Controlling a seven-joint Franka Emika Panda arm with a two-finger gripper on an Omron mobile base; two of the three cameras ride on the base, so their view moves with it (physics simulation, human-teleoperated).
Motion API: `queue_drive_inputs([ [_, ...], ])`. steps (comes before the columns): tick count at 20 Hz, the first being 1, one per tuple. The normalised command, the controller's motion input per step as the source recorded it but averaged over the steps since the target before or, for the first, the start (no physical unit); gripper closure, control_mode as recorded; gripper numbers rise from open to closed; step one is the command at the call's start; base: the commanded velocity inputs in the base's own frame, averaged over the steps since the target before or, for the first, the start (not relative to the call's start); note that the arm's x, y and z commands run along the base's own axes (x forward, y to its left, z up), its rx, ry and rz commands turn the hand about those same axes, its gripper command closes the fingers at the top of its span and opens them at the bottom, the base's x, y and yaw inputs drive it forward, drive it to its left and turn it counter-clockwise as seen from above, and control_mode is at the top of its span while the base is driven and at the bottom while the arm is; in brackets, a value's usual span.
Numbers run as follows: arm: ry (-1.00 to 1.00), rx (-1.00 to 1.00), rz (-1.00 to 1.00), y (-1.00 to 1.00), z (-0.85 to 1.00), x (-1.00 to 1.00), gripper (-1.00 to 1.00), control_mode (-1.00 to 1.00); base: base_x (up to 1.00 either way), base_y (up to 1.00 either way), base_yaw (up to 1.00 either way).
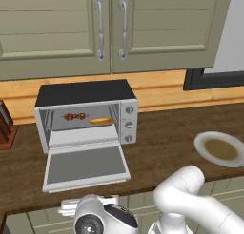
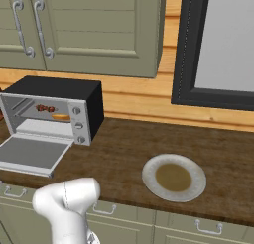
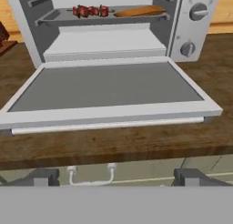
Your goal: Pick up the kebab skewer and baguette bread, and place them inside the toaster oven. Close the toaster oven door and start by setting the timer.
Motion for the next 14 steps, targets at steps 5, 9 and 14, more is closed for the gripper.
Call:
queue_drive_inputs([
  [5, 0.0, -0.01, 0.0, 0.1, -0.19, 0.06, -1.0, -1.0, 0.0, 0.0, 0.0],
  [9, -0.01, 0.0, 0.0, 0.02, -0.2, 0.24, -1.0, -1.0, 0.0, 0.0, 0.0],
  [14, -0.05, 0.0, 0.0, 0.04, -0.08, 0.51, -1.0, -1.0, 0.0, 0.0, 0.0],
])
